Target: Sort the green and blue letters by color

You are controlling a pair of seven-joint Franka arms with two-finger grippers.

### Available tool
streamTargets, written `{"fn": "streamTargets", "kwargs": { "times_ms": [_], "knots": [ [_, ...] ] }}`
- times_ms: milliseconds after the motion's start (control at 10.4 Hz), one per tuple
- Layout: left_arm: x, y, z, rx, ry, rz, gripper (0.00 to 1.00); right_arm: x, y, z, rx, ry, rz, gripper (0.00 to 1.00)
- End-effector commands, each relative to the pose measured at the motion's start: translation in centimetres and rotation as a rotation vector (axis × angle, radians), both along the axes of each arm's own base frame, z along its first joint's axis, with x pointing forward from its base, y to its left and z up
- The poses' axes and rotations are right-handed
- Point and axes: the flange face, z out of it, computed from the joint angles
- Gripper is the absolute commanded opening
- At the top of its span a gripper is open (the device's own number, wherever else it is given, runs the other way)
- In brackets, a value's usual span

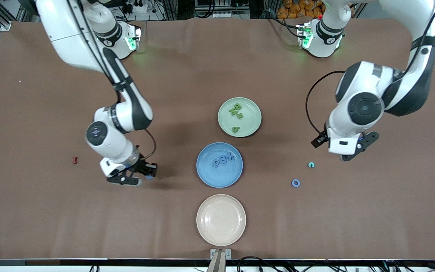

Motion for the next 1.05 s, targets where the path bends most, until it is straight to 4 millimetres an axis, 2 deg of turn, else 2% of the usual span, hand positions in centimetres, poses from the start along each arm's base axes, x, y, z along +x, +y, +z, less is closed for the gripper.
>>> {"fn": "streamTargets", "kwargs": {
  "times_ms": [0, 192, 288, 383, 575, 863, 958],
  "knots": [
    [-4.7, 3.9, 3.2, -0.093, 0.041, -0.103, 1.00, -1.5, 6.4, 1.3, 0.040, 0.013, -0.088, 0.32],
    [-6.4, 4.2, 4.0, -0.108, 0.048, -0.181, 1.00, -3.4, 11.1, 1.8, 0.056, 0.014, -0.079, 0.32],
    [-7.4, 4.3, 4.2, -0.116, 0.053, -0.228, 1.00, -3.5, 12.7, 2.8, 0.076, 0.004, -0.100, 0.32],
    [-7.7, 4.4, 4.7, -0.123, 0.046, -0.261, 1.00, -4.3, 15.5, 3.0, 0.091, 0.001, -0.110, 0.32],
    [-6.6, 4.4, 6.7, -0.173, -0.017, -0.247, 1.00, -5.1, 19.2, 2.9, 0.109, -0.005, -0.109, 0.32],
    [-4.8, 3.2, 11.4, -0.179, -0.183, -0.260, 1.00, -6.1, 21.7, 4.0, 0.129, -0.025, -0.094, 0.38],
    [-4.3, 2.9, 12.1, -0.174, -0.231, -0.275, 1.00, -6.2, 22.0, 3.9, 0.125, -0.029, -0.086, 0.47]
  ]
}}
